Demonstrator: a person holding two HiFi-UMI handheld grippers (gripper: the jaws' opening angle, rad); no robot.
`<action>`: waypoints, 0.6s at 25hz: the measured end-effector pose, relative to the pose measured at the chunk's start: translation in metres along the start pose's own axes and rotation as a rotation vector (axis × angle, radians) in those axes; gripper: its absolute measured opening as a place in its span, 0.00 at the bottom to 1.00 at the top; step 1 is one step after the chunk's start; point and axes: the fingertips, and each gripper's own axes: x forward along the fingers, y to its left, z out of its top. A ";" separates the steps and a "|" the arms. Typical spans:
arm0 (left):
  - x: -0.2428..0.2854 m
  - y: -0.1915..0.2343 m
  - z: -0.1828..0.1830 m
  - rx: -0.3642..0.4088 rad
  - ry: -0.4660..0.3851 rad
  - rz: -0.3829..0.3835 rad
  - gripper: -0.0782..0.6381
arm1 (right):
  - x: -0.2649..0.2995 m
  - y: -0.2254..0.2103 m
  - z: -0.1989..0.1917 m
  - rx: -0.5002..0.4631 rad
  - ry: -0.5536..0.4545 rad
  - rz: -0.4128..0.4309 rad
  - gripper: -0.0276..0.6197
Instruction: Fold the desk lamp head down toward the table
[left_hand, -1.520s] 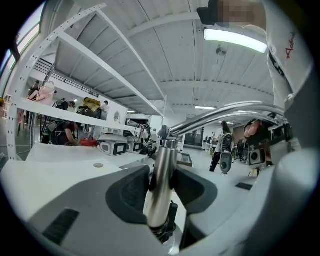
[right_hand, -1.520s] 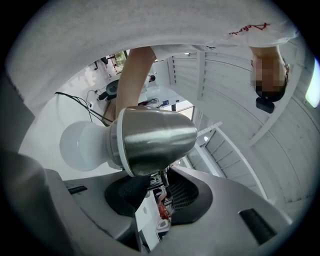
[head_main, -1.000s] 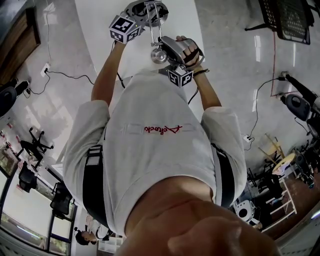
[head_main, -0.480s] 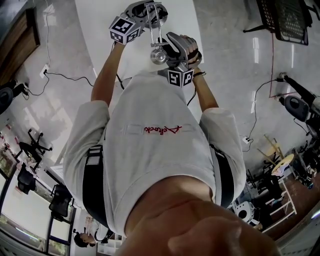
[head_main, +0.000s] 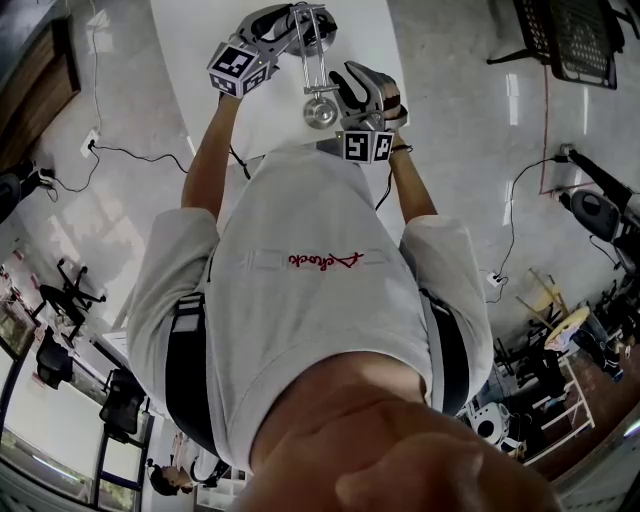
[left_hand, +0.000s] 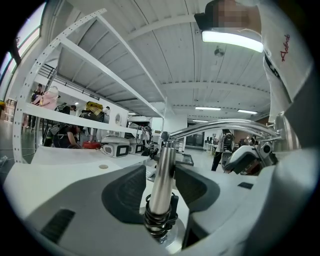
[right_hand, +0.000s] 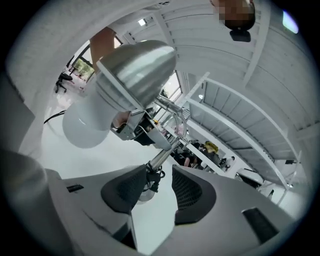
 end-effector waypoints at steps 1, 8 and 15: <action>-0.003 0.001 0.000 0.003 0.002 0.003 0.40 | 0.001 -0.003 -0.003 0.026 0.011 -0.008 0.30; -0.023 0.005 -0.005 0.009 -0.005 0.053 0.33 | 0.005 -0.029 -0.022 0.384 0.071 -0.059 0.07; -0.033 0.007 -0.003 0.022 -0.021 0.081 0.15 | 0.003 -0.039 -0.024 0.546 0.077 -0.081 0.07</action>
